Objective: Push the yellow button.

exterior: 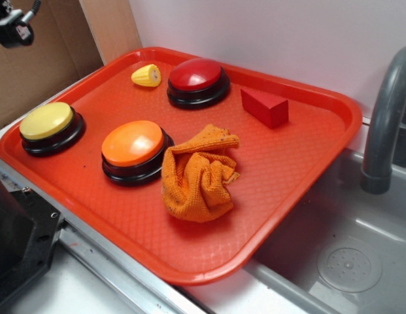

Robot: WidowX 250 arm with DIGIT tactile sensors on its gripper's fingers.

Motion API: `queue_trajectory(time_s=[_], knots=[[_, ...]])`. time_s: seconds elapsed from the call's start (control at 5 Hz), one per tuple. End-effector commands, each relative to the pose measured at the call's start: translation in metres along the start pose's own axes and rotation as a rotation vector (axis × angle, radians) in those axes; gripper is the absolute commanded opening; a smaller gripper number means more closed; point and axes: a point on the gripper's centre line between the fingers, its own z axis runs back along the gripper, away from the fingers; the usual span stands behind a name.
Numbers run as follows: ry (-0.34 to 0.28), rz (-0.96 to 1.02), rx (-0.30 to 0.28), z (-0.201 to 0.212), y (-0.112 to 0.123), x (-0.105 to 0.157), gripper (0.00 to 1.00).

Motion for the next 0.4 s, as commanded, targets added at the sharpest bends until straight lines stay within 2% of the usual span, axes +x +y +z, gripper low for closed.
queue_trajectory(time_s=[0.0, 0.2], knots=[[-0.068, -0.017, 0.023, 0.0213, 0.0095, -0.0012, 1.0], [-0.098, -0.05, -0.003, 0.0201, 0.0096, -0.0035, 1.0]])
